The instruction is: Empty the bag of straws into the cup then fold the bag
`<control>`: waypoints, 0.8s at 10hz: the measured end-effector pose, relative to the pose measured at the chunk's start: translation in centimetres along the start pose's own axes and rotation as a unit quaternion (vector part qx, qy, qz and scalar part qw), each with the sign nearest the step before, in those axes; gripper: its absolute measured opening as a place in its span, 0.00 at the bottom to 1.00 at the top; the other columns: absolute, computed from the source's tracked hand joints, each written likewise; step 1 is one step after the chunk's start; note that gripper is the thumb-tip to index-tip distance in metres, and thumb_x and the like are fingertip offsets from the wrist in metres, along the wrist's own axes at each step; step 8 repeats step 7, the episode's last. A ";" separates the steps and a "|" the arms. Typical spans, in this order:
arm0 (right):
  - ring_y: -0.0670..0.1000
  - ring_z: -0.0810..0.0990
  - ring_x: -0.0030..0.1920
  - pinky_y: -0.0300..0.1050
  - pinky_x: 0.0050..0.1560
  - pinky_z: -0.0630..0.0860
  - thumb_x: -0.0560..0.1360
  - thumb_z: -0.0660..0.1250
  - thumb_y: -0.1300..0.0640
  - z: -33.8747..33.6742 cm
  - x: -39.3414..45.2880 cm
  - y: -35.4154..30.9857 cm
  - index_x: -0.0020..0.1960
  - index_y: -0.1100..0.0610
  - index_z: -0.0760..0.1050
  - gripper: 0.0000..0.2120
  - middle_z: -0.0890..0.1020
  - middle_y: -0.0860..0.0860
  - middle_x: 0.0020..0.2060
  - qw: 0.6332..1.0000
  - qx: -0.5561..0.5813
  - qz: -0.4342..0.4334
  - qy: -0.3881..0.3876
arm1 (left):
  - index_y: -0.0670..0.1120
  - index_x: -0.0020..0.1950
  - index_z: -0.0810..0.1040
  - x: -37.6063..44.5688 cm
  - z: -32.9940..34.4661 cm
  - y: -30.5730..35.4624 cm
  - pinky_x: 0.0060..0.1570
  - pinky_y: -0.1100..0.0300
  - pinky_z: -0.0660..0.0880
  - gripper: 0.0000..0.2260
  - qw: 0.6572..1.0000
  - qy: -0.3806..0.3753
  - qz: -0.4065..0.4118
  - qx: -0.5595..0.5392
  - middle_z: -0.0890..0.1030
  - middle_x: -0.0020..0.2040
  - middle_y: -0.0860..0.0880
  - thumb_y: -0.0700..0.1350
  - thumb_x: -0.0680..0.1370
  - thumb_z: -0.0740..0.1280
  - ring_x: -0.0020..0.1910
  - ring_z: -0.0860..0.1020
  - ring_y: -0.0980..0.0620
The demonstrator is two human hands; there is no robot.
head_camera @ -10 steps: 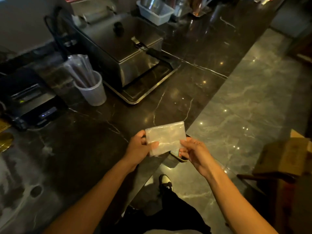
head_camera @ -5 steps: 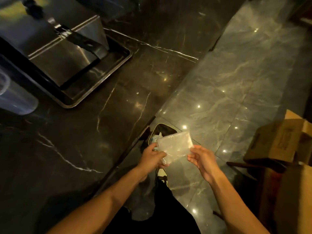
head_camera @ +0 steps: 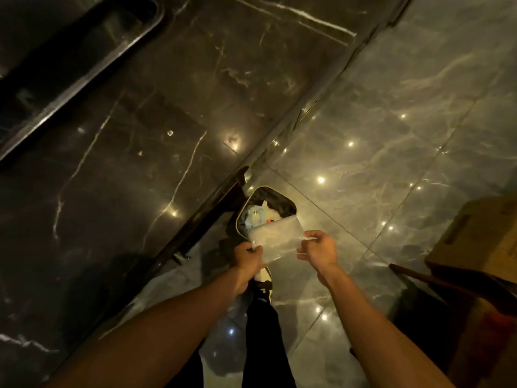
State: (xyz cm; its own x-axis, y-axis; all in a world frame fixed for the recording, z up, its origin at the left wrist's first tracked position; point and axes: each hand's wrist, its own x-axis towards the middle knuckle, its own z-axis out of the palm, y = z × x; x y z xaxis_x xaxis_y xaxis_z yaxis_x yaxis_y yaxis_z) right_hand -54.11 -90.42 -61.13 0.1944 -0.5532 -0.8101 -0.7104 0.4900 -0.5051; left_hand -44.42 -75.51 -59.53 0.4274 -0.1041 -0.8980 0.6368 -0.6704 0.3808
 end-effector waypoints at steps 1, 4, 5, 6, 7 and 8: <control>0.57 0.83 0.42 0.56 0.49 0.86 0.75 0.67 0.71 1.9 4.1 0.9 0.59 0.62 0.78 0.14 0.84 0.64 0.50 1.000 -0.021 0.015 0.001 | 0.41 0.65 0.76 4.0 0.4 -0.3 0.38 0.57 0.78 0.12 1.000 -0.008 -0.026 0.010 0.80 0.53 0.41 0.39 0.83 0.63 0.46 0.80 0.45; 0.58 0.84 0.54 0.53 0.54 0.85 0.81 0.67 0.63 4.1 8.7 0.9 0.71 0.61 0.74 0.19 0.83 0.60 0.58 0.999 0.009 0.020 -0.024 | 0.43 0.79 0.66 9.9 1.4 0.5 0.71 0.43 0.73 0.27 0.994 0.037 0.032 0.100 0.75 0.74 0.38 0.47 0.82 0.67 0.71 0.76 0.37; 0.53 0.79 0.59 0.51 0.58 0.80 0.84 0.64 0.59 4.5 8.3 -0.6 0.78 0.54 0.67 0.23 0.79 0.50 0.62 0.996 -0.043 -0.048 -0.064 | 0.46 0.84 0.56 9.3 1.9 2.2 0.76 0.46 0.67 0.30 0.984 0.057 0.101 0.138 0.66 0.81 0.42 0.46 0.84 0.64 0.78 0.67 0.41; 0.56 0.80 0.62 0.45 0.54 0.75 0.84 0.63 0.61 4.6 8.0 -1.5 0.79 0.53 0.67 0.24 0.79 0.50 0.60 0.989 -0.116 -0.071 -0.061 | 0.47 0.84 0.55 9.0 2.1 2.6 0.77 0.46 0.66 0.30 0.979 0.049 0.116 0.159 0.63 0.82 0.43 0.44 0.84 0.63 0.80 0.65 0.42; 0.60 0.78 0.67 0.44 0.58 0.74 0.83 0.62 0.62 4.6 7.1 -2.2 0.80 0.55 0.65 0.26 0.79 0.56 0.68 0.970 -0.213 -0.086 -0.082 | 0.47 0.83 0.61 9.1 2.2 2.0 0.76 0.46 0.67 0.30 0.962 0.058 0.175 0.201 0.62 0.82 0.42 0.40 0.82 0.65 0.79 0.65 0.41; 0.60 0.78 0.67 0.44 0.58 0.74 0.83 0.62 0.62 4.6 7.1 -2.2 0.80 0.55 0.65 0.26 0.79 0.56 0.68 0.970 -0.213 -0.086 -0.082 | 0.47 0.83 0.61 9.1 2.2 2.0 0.76 0.46 0.67 0.30 0.962 0.058 0.175 0.201 0.62 0.82 0.42 0.40 0.82 0.65 0.79 0.65 0.41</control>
